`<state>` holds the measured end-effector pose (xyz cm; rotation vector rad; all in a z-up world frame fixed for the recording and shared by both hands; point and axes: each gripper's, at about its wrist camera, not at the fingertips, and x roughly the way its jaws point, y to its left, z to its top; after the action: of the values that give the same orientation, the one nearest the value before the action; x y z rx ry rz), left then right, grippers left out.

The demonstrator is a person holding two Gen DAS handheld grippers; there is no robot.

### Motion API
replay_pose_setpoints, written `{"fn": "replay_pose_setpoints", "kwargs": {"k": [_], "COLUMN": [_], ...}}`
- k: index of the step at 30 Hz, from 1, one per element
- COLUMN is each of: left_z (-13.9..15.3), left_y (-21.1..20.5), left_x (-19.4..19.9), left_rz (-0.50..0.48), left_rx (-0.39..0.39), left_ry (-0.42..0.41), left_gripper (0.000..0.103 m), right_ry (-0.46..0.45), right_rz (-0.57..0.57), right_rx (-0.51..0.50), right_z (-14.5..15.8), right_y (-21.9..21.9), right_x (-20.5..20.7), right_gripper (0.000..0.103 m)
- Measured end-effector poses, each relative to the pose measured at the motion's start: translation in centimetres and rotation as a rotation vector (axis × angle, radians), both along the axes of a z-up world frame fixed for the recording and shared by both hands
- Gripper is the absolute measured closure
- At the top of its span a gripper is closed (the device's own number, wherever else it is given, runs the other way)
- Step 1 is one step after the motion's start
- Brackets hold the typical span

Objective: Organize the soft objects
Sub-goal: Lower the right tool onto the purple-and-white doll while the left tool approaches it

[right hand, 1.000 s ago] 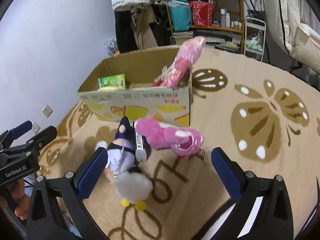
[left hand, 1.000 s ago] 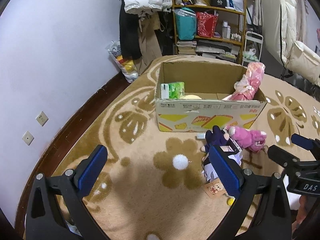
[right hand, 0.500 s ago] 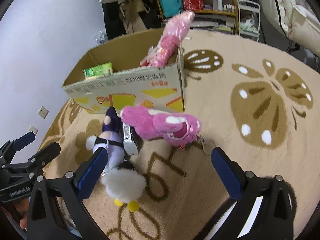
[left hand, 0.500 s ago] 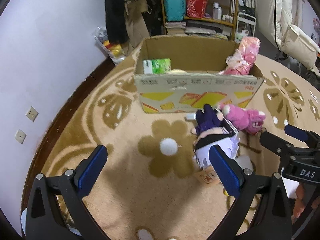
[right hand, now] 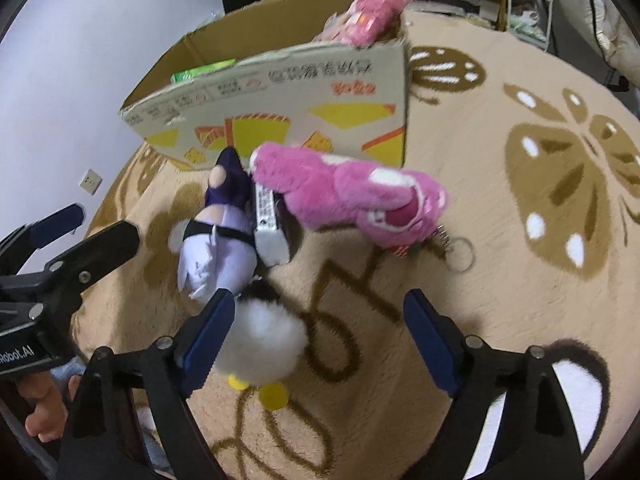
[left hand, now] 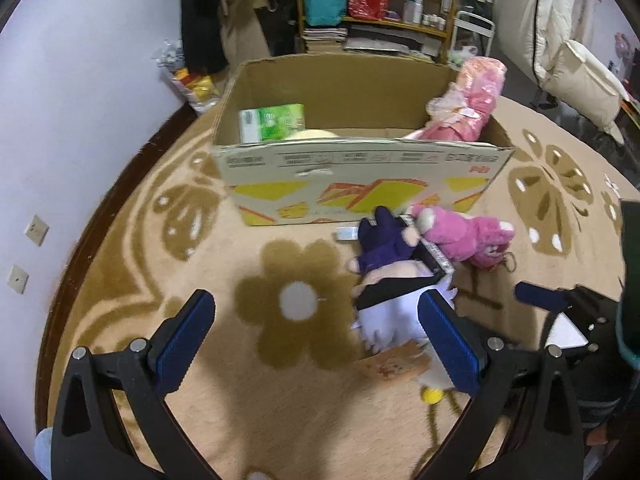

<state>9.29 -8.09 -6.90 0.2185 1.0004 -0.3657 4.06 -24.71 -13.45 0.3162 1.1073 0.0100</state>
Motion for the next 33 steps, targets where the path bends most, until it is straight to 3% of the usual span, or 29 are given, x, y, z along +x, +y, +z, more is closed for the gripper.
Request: {"fn": "replay_pose_setpoints", "kwargs": {"k": [3,18,23,25,27,33], "left_z": [-0.4,-2.8,-3.9,-4.3,-4.6,-5.6], "left_y": [-0.8,-3.0,-3.8,-3.9,-4.1,-4.7], "left_x": [0.2,2.3,2.7,2.8,2.7,2.4], "left_rz": [-0.04,-0.093,-0.1,-0.104,-0.102,-0.13], "left_rx": [-0.036,-0.076,-0.035,-0.034,-0.02,-0.04], "left_ry": [0.04,0.155,0.168,0.186,0.186,0.232], "left_gripper": [0.002,0.002,0.002,0.002,0.004,0.029], "right_ry": [0.016,0.076,0.083,0.097,0.102,0.089], "right_rz": [0.028,0.099,0.131,0.17,0.194,0.178], "right_rx": [0.025,0.064,0.105,0.134,0.112,0.082], "right_z": [-0.5,-2.8,-3.3,-3.6,-3.7,-3.5], "right_y": [0.4,2.0,2.5,3.3,4.2,4.5], "right_x": [0.1,2.0,2.1,2.1,2.2,2.2], "right_gripper": [0.019,0.021,0.042,0.065,0.067,0.068]}}
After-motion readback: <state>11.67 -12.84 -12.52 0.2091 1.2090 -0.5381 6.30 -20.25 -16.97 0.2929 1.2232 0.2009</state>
